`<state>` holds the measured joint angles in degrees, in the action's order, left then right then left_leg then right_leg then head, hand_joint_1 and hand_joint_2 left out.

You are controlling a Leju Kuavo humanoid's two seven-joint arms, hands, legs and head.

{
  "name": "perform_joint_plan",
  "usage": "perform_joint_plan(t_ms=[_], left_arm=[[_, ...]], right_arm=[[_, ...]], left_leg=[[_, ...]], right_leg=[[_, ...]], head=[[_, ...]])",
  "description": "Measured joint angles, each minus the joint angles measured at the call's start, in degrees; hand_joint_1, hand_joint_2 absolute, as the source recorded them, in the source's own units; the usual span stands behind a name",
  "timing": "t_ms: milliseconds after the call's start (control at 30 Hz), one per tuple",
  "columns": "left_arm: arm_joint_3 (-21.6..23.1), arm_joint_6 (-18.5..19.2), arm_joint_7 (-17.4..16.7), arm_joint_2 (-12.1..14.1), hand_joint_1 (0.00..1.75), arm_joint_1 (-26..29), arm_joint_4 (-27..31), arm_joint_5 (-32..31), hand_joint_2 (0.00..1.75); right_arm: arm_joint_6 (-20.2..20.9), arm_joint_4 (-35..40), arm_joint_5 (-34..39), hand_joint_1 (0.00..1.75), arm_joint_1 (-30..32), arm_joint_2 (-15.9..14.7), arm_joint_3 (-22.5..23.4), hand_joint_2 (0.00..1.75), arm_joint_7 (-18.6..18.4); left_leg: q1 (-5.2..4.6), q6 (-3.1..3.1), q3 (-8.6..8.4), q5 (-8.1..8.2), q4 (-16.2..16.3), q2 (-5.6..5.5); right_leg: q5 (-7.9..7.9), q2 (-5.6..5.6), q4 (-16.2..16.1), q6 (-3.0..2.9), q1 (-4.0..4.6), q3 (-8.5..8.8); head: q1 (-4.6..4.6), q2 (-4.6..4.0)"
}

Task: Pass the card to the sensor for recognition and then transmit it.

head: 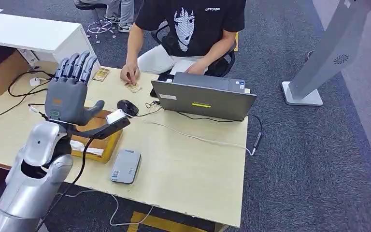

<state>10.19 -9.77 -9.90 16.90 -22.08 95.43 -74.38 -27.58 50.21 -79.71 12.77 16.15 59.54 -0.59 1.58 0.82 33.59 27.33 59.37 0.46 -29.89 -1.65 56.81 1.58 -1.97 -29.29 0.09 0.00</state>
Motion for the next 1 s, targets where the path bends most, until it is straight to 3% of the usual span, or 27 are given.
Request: perform_joint_plan(t_ms=[667,1000], left_arm=[[0.0,0.1,0.0,0.0,0.00,0.3,0.8,-0.1,1.75],[0.1,7.8,-0.8,3.0,0.00,3.7,4.0,-3.3,1.75]], right_arm=[[0.0,-0.3,0.0,0.00,-0.2,0.0,0.5,1.75,0.0],[0.0,-0.4,3.0,0.00,-0.3,0.0,0.5,1.75,-1.8]], left_leg=[[0.00,0.00,0.00,0.00,0.0,0.00],[0.00,0.00,0.01,0.00,0.0,0.04]], right_leg=[[0.00,0.00,0.0,0.00,0.00,0.01],[0.00,0.04,0.0,0.00,0.00,-0.02]], head=[[0.00,0.00],[0.00,0.00]])
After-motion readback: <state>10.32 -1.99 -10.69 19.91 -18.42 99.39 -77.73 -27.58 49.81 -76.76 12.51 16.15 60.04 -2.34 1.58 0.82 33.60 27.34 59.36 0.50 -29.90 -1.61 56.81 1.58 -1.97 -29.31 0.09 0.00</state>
